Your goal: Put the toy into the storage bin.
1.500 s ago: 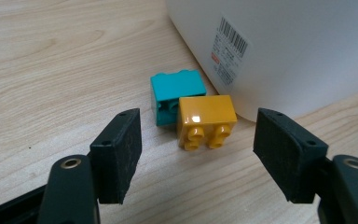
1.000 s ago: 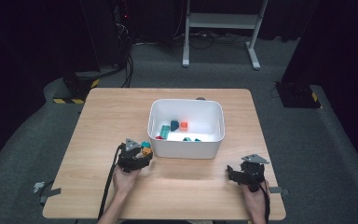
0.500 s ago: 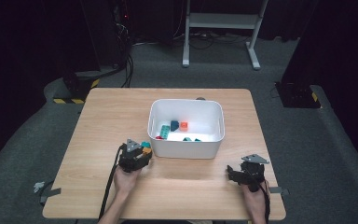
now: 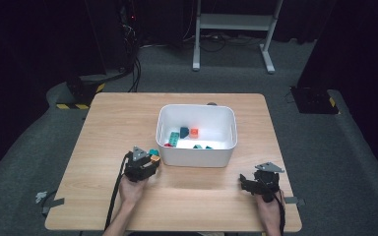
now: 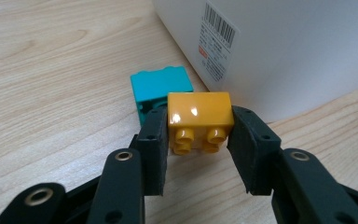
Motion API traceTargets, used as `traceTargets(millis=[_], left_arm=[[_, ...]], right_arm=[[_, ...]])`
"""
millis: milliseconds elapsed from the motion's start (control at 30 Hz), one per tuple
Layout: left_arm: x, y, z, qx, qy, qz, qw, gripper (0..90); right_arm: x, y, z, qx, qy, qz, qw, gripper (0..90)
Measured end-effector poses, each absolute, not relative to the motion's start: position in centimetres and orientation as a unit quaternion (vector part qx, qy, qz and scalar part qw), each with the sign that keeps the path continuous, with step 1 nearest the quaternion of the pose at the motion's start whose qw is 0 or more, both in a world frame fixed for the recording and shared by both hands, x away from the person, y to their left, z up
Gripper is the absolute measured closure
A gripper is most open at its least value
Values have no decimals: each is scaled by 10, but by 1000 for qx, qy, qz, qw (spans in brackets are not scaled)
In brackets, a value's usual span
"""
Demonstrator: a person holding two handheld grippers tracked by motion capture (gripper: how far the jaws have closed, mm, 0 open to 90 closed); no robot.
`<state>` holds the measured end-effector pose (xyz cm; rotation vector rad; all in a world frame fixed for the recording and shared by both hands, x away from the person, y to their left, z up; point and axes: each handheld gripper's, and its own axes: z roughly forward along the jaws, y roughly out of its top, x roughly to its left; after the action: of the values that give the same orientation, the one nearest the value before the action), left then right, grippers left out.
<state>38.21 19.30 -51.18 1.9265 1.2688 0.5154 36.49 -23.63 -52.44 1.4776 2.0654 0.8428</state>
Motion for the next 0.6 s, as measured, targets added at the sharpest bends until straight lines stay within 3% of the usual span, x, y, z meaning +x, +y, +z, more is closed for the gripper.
traceTargets(millis=[600], left_arm=[[371, 202, -495, 760, 480, 182, 399, 587]], right_arm=[[365, -236, -524, 537, 751, 306, 231, 136]])
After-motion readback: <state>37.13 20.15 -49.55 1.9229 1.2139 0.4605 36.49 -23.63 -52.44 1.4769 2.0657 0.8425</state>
